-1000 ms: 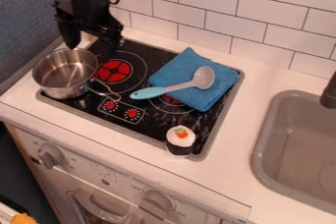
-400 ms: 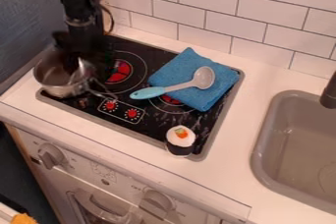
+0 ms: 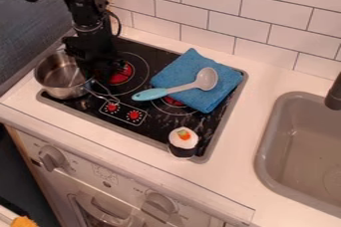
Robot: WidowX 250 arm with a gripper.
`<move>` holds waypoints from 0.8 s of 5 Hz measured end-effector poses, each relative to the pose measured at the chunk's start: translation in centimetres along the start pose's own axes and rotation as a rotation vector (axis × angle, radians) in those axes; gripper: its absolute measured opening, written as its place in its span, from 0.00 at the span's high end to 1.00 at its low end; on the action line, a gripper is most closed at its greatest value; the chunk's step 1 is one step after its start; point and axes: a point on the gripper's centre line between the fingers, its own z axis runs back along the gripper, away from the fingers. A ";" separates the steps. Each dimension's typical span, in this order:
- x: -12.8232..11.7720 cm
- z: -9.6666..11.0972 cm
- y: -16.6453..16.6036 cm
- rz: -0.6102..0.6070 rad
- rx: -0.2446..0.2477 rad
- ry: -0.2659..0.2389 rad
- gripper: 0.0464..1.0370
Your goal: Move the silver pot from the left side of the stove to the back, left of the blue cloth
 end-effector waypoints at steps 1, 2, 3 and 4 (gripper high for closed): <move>-0.1 -0.1 0.0 -0.007 0.005 -0.004 0.88; -0.4 0.0 -0.1 -0.012 0.006 -0.002 0.96; -0.8 0.0 0.0 -0.021 0.009 0.013 0.96; -1.1 0.2 -0.2 -0.045 0.013 0.030 0.96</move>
